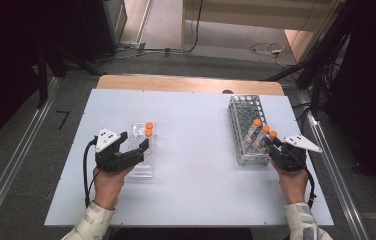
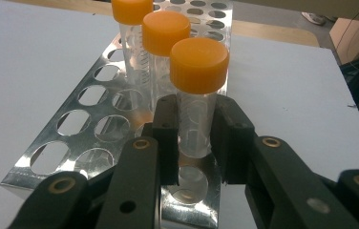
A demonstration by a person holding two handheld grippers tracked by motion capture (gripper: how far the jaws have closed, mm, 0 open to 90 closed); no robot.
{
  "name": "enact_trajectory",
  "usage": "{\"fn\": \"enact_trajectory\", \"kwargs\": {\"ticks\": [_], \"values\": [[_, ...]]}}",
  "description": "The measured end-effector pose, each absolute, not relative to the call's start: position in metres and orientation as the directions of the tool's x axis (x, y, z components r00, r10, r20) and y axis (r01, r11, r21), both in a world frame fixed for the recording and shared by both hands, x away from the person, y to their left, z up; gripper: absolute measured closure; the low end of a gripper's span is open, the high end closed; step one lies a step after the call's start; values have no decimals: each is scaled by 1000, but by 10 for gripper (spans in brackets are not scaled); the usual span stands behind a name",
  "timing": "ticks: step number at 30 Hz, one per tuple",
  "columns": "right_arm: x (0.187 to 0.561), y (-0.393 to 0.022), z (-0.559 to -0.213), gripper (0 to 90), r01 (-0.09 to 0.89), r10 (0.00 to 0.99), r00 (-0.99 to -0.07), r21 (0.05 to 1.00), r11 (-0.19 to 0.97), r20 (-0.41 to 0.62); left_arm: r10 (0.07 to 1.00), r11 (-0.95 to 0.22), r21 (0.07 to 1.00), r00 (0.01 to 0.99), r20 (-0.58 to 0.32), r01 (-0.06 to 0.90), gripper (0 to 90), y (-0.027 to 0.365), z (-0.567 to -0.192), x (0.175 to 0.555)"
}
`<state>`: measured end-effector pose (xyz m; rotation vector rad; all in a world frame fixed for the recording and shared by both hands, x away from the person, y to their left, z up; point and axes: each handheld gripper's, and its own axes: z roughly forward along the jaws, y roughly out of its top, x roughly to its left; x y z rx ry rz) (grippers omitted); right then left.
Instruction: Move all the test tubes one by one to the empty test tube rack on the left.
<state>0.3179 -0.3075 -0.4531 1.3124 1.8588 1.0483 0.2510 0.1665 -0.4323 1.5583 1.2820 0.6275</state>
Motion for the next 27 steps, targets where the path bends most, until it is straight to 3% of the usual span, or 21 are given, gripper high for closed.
{"fn": "enact_trajectory", "kwargs": {"ticks": [27], "values": [[306,-312,-419,717,370,955,-293,917,147,-35,933,41,904,307,-186,425,187,166,-432,251]]}}
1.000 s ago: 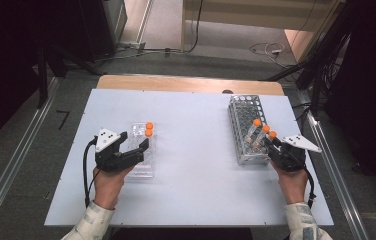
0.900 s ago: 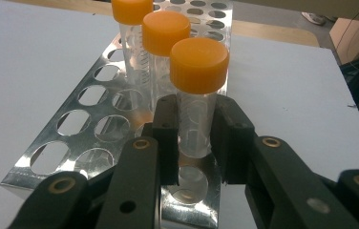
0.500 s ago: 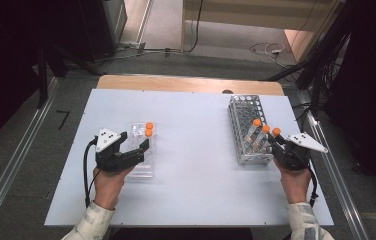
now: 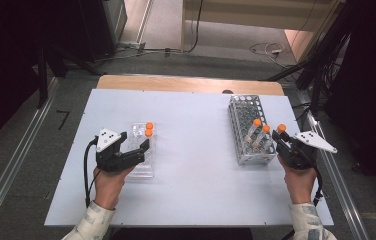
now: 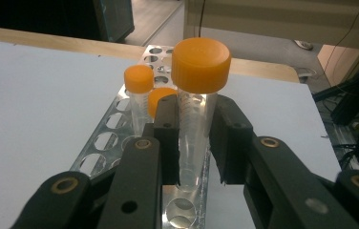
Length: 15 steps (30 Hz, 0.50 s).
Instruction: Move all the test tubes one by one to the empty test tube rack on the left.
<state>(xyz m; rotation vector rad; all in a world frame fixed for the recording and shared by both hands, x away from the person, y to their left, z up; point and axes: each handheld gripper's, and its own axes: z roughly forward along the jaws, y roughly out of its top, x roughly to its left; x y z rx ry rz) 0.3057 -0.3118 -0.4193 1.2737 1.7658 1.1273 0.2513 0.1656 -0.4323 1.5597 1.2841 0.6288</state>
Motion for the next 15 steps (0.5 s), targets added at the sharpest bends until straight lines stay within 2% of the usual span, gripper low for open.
{"fn": "enact_trajectory", "kwargs": {"ticks": [8,15], "values": [[294,-312,-403,719,335,950,-312,932,137,-27,932,39,905,310,-185,423,186,166,-432,251],[284,-300,-393,720,321,931,-365,935,149,-23,932,40,906,311,-186,421,186,166,-431,250]]}}
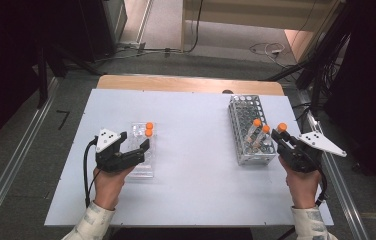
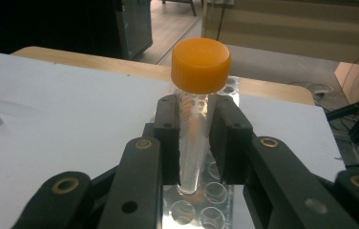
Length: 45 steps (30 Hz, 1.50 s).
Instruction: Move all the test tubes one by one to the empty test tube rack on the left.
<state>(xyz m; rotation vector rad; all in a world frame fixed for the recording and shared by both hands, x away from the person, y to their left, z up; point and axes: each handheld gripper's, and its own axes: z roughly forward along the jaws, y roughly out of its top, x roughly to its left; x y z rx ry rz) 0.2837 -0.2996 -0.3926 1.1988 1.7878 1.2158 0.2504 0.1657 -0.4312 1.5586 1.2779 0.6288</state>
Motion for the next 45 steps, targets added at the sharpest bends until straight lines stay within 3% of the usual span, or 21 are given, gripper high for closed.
{"fn": "enact_trajectory", "kwargs": {"ticks": [28,45], "values": [[275,-200,-415,720,343,784,-621,895,284,-11,928,29,906,326,-182,422,188,161,-430,249],[271,-142,-436,720,342,700,-713,861,376,-22,904,-6,912,393,-171,411,195,143,-426,241]]}}
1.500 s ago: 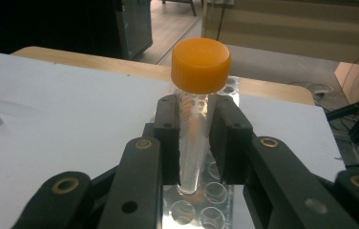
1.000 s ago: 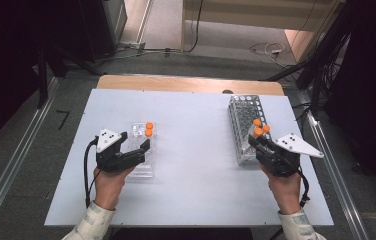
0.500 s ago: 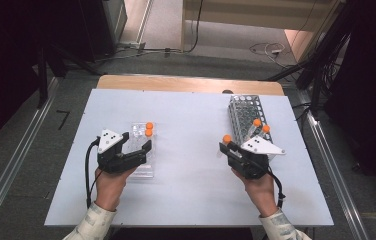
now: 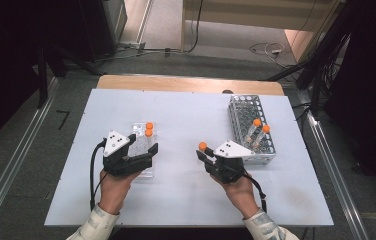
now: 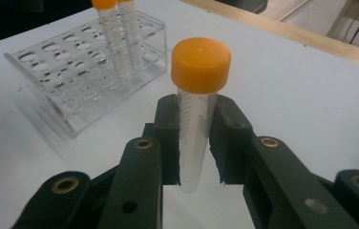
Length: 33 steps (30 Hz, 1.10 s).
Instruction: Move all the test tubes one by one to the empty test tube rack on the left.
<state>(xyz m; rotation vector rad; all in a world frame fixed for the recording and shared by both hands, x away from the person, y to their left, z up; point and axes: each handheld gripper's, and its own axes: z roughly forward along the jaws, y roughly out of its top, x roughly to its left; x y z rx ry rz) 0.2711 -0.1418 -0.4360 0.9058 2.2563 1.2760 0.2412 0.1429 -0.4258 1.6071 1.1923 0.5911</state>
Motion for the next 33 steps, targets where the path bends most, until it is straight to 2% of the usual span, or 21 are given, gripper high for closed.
{"fn": "enact_trajectory", "kwargs": {"ticks": [9,18,23,33], "values": [[267,-114,-440,720,317,651,-759,856,408,-29,872,-45,915,463,-159,400,197,123,-423,234],[262,-96,-442,720,309,615,-788,851,424,-20,820,-75,916,547,-168,394,255,102,-422,227],[258,-88,-444,720,306,598,-802,848,432,-16,804,-86,916,570,-168,391,337,99,-423,226],[253,-82,-442,720,290,573,-820,853,434,-13,788,-111,916,596,-155,385,579,97,-425,226]]}}
